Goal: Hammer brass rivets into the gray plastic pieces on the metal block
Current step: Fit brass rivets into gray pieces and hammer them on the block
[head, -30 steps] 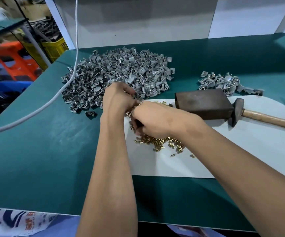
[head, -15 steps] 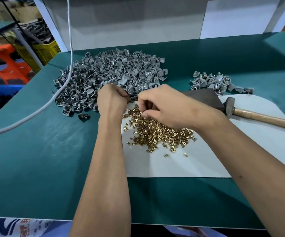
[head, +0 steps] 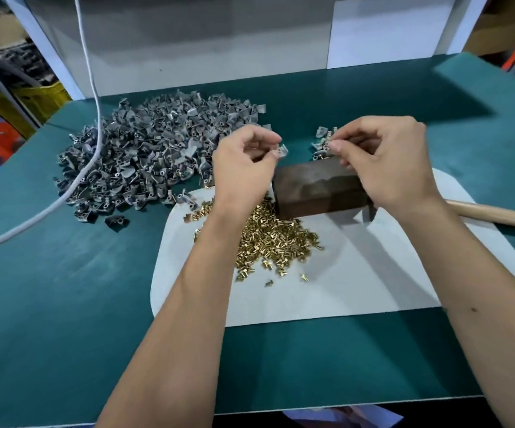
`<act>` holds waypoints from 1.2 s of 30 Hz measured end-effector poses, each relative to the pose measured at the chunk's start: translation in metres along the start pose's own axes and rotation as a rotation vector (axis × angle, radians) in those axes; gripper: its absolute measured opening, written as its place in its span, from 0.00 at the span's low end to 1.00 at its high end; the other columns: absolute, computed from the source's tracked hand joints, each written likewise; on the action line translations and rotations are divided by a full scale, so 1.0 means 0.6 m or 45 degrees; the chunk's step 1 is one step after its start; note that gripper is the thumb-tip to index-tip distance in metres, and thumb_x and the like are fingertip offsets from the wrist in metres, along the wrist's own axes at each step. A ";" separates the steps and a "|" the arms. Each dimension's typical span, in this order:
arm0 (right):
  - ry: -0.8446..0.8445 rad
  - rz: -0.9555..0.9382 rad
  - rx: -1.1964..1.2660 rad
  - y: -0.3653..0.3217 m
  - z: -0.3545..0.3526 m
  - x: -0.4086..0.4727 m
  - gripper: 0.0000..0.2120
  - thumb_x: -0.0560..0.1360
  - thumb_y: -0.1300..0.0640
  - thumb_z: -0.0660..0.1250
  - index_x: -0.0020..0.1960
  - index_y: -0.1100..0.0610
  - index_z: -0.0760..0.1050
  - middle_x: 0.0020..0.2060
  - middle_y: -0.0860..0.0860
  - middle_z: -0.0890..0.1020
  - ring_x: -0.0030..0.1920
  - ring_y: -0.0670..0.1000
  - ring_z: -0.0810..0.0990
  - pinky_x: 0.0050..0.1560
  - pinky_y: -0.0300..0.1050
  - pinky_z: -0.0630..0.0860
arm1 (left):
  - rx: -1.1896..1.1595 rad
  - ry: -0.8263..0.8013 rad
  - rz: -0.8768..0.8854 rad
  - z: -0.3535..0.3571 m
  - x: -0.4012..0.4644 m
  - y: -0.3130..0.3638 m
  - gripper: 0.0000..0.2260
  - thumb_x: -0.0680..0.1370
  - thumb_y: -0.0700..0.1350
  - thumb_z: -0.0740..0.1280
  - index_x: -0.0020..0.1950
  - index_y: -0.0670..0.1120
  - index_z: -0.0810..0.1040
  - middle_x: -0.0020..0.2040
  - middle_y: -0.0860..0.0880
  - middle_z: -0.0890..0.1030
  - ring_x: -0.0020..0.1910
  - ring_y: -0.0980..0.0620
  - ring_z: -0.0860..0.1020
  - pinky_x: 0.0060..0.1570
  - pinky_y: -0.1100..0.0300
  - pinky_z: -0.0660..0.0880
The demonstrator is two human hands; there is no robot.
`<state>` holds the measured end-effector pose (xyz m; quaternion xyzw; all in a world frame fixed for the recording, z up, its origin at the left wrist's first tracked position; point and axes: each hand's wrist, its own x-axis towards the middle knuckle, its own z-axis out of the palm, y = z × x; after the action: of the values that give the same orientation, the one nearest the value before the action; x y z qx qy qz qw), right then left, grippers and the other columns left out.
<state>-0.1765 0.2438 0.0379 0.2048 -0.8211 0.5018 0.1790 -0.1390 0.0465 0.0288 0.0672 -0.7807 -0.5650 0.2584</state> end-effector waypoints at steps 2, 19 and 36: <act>0.033 0.019 0.017 0.013 -0.005 -0.002 0.04 0.75 0.61 0.74 0.48 0.54 0.86 0.38 0.46 0.86 0.38 0.48 0.85 0.49 0.51 0.84 | -0.079 -0.059 0.006 0.015 -0.007 0.000 0.10 0.73 0.32 0.76 0.45 0.47 0.84 0.44 0.48 0.86 0.43 0.57 0.84 0.50 0.61 0.82; 0.065 0.118 0.004 0.049 0.002 0.011 0.08 0.75 0.62 0.74 0.44 0.49 0.84 0.40 0.45 0.86 0.43 0.47 0.85 0.52 0.47 0.83 | -0.540 -0.123 -0.089 0.022 -0.005 -0.009 0.10 0.81 0.31 0.65 0.59 0.36 0.83 0.50 0.40 0.84 0.49 0.46 0.84 0.53 0.56 0.82; -0.009 -0.127 -0.029 -0.003 0.001 -0.018 0.11 0.74 0.62 0.73 0.56 0.55 0.83 0.42 0.44 0.87 0.46 0.43 0.85 0.52 0.39 0.80 | -0.504 -0.466 -0.048 0.022 -0.022 0.004 0.17 0.72 0.29 0.75 0.59 0.41 0.83 0.55 0.30 0.82 0.51 0.33 0.85 0.58 0.45 0.82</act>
<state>-0.1664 0.2444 0.0338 0.2452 -0.8162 0.4821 0.2031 -0.1336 0.0640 0.0236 -0.0733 -0.6874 -0.7141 0.1104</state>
